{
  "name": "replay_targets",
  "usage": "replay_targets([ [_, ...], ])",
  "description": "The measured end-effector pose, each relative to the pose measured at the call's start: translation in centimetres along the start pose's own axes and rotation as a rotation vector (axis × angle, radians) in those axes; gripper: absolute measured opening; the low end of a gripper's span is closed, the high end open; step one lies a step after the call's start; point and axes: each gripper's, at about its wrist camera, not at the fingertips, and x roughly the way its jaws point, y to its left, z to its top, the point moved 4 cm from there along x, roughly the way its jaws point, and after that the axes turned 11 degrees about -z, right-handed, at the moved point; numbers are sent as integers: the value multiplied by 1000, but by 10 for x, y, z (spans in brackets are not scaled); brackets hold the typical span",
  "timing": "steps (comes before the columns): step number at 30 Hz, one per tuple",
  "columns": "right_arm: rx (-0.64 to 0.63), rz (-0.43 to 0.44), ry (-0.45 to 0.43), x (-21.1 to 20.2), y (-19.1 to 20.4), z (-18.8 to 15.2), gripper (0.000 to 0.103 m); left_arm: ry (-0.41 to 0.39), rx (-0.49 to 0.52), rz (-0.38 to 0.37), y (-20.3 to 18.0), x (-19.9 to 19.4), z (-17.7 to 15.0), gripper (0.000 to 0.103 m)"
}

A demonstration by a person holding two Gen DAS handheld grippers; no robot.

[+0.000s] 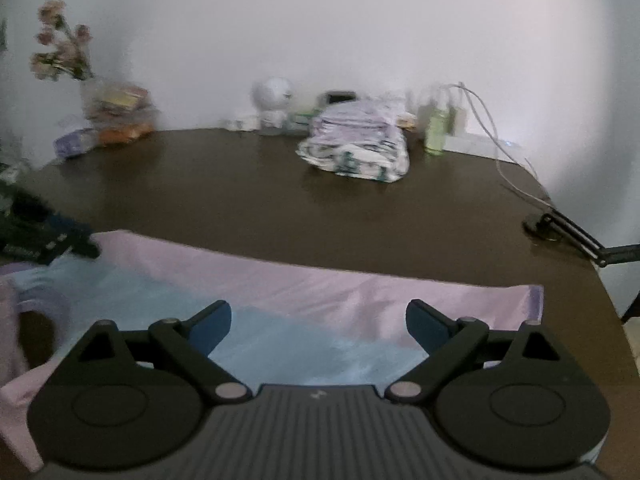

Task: Fold clothes

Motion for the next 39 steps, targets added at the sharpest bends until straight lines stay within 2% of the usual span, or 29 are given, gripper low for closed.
replay_targets([
  [2, 17, -16, 37, 19, -10, 2, 94, 22, -18, -14, 2, 11, -2, 22],
  [6, 48, -31, 96, 47, -26, -3, 90, 11, -36, 2, 7, 16, -5, 26],
  [8, 58, -46, 114, 55, -33, -7, 90, 4, -53, 12, 11, 18, -4, 32],
  [10, 62, -66, 111, 57, -39, -10, 90, -1, -72, 16, 15, 18, -2, 44],
  [12, 71, -79, 111, 57, -44, -11, 90, -1, -95, 15, 18, 16, 0, 45],
  [14, 87, -70, 110, 55, -47, -11, 90, -1, -117, 14, 20, 15, 2, 43],
  [18, 124, -31, 63, 42, -49, -5, 90, -90, -70, -59, -1, 0, 17, 40],
  [21, 111, -17, 53, 35, -44, -5, 90, -83, 10, -85, -23, 9, 26, 20],
  [25, 103, -12, 66, 35, -42, -11, 90, -16, 18, -55, -24, 37, 25, 17],
  [29, 123, -7, 89, 37, -48, -19, 90, -20, 0, -56, -18, 43, 22, 17],
  [31, 145, 1, 68, 31, -52, -19, 90, -29, -19, -68, -20, 35, 21, 20],
  [32, 159, 23, 45, 22, -54, -19, 90, -37, -26, -79, -22, 30, 21, 22],
  [34, 171, 108, 14, -3, -50, -19, 90, -58, -10, -120, -36, 13, 17, 40],
  [36, 146, 218, 9, -31, -40, -24, 89, -75, 13, -172, -52, -5, 12, 47],
  [38, 118, 324, 30, -55, -28, -33, 83, -77, 41, -233, -71, -18, 5, 49],
  [39, 105, 376, 50, -65, -21, -38, 76, -75, 54, -258, -79, -22, 3, 50],
])
